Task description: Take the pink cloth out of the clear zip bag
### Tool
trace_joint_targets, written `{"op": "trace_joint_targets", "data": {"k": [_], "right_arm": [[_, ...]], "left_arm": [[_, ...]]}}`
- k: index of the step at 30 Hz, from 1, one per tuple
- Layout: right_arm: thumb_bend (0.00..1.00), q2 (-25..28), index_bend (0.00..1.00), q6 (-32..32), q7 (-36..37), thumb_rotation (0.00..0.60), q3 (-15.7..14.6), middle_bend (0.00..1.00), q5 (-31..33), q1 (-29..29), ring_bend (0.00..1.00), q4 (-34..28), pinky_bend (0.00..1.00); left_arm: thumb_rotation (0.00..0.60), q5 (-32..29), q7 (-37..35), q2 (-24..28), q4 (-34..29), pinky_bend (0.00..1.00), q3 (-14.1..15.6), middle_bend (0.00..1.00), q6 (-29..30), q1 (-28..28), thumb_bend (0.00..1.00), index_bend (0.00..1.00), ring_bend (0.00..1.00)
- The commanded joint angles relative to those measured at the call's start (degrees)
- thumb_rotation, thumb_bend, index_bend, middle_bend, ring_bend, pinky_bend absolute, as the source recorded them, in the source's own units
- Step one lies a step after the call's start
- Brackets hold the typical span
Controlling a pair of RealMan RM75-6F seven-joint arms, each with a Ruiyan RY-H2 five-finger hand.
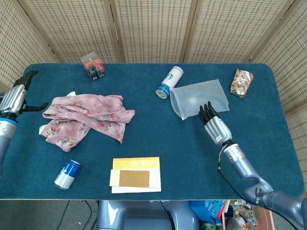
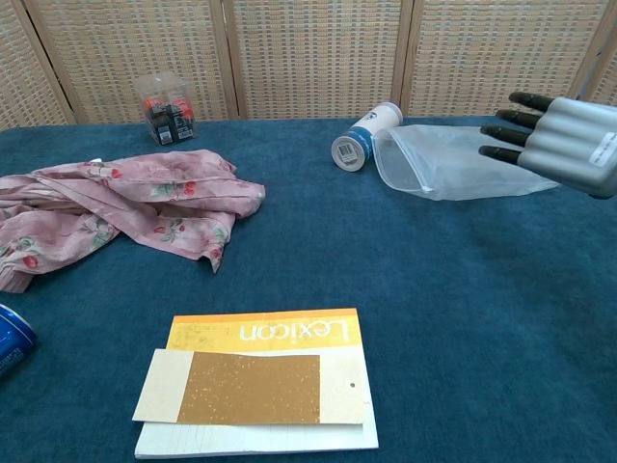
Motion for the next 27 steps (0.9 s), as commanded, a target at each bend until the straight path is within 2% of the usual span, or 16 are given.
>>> {"op": "trace_joint_targets", "data": {"k": [1,7,14,17,20,27], "right_arm": [[0.00,3.0,0.00,2.5,5.0,0.600,-1.1,0.00,-2.4,-1.6,0.00,-1.6,0.00],[0.00,5.1,0.00,7.4,15.4,0.600,-2.3,0.00,-5.0,-4.4,0.00,-1.1,0.00],[0.00,6.5,0.00,16.5,29.6,0.600,-1.3,0.00,-4.0,-10.7,0.00,-4.0,0.00],[0.00,8.1,0.00,21.8,38.5,0.600,-0.8,0.00,-2.5,-15.4,0.00,-9.5,0.00],[0.00,9.3,0.00,25.4,43.2,0.600,-1.1,0.00,-3.0,-18.3,0.00,-13.2,0.00],[0.00,10.9,0.00,30.6,49.2,0.600,-3.1,0.00,-6.0,-23.0,0.00,-18.4,0.00]], "left_arm": [[0.600,1.7,-1.0,1.2,-1.7,0.00,0.3,0.00,1.6,1.4,0.29,0.00,0.00],[0.600,5.5,-0.8,2.7,-4.7,0.00,1.7,0.00,6.3,4.3,0.29,0.00,0.00],[0.600,8.4,9.0,3.1,-11.7,0.00,4.9,0.00,18.4,10.5,0.25,0.00,0.00],[0.600,10.8,13.2,1.0,-16.9,0.00,7.4,0.00,28.7,16.5,0.21,0.00,0.00],[0.600,12.4,15.7,-0.8,-19.1,0.00,9.5,0.00,34.1,20.2,0.19,0.00,0.00],[0.600,14.9,23.5,-2.0,-23.4,0.00,13.8,0.00,41.3,26.4,0.18,0.00,0.00]]}}
